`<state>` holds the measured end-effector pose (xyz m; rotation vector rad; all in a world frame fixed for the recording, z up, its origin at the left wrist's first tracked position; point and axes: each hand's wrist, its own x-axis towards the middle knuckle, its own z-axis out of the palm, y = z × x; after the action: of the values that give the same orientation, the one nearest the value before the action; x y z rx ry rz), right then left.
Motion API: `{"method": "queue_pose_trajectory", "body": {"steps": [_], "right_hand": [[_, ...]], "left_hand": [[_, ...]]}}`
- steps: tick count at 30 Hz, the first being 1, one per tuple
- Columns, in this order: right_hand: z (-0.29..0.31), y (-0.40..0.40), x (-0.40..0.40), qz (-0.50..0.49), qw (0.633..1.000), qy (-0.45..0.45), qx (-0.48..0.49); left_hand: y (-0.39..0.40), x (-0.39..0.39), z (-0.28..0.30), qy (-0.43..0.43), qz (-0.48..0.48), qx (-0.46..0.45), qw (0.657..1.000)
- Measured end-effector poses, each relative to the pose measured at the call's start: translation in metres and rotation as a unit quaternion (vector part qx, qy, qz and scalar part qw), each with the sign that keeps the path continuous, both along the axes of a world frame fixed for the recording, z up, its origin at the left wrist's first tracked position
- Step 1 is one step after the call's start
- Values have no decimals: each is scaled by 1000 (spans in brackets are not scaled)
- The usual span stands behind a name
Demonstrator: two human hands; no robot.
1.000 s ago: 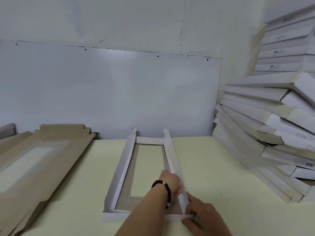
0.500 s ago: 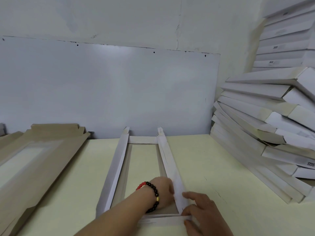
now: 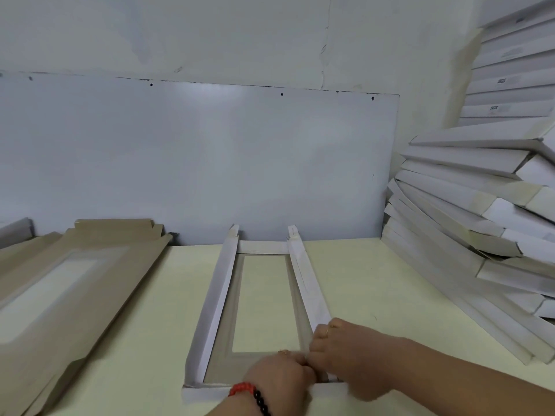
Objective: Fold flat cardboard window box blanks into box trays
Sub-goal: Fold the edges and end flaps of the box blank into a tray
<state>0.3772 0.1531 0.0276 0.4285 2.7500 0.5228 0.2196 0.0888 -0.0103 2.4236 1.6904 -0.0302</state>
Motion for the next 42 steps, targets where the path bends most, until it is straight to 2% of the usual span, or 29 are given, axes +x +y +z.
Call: {"method": "queue_pose_trajectory", "body": {"steps": [3,4,6,8,10,12,14,16,18,22,25,30,34,37,42], "right_hand": [[2,1,-4,20,999,-26,21],[1,1,-6,26,999,-36,22],[2,2,-7,22,999,-48,10],[3,3,-7,4,998,-60,-14],[5,3,-6,-41,995,-62,-70],[12,4,-4,-135,976,-38,-165],[18,6,-4,-174,960,-34,-218],[21,7,-6,-151,967,-66,-193],[18,6,-8,-109,980,-92,-136],[8,8,-12,38,995,-97,-11],[9,9,-8,107,990,-89,19],[8,9,-3,115,990,-79,-7],[-3,10,-5,106,992,-41,-61],[-3,11,-7,103,990,-46,-80],[-1,12,-8,87,991,-59,-78]], "left_hand": [[-4,2,-6,51,15,51,997],[-7,2,-6,41,15,57,997],[-10,-2,-3,25,-19,129,991],[-17,-3,7,75,-13,112,991],[-23,1,2,67,-5,162,985],[-22,-3,-7,70,-36,159,984],[-20,1,1,70,-31,144,987],[-19,-3,3,8,-19,132,991],[-16,-4,5,24,-20,155,987],[-9,-2,5,1,-22,6,1000],[-7,-2,8,-26,-17,2,1000],[3,-10,-2,-46,21,-94,994],[6,-7,-16,43,97,-82,991],[9,-7,-27,77,89,-67,991],[-4,-4,-14,69,34,-12,997]]}}
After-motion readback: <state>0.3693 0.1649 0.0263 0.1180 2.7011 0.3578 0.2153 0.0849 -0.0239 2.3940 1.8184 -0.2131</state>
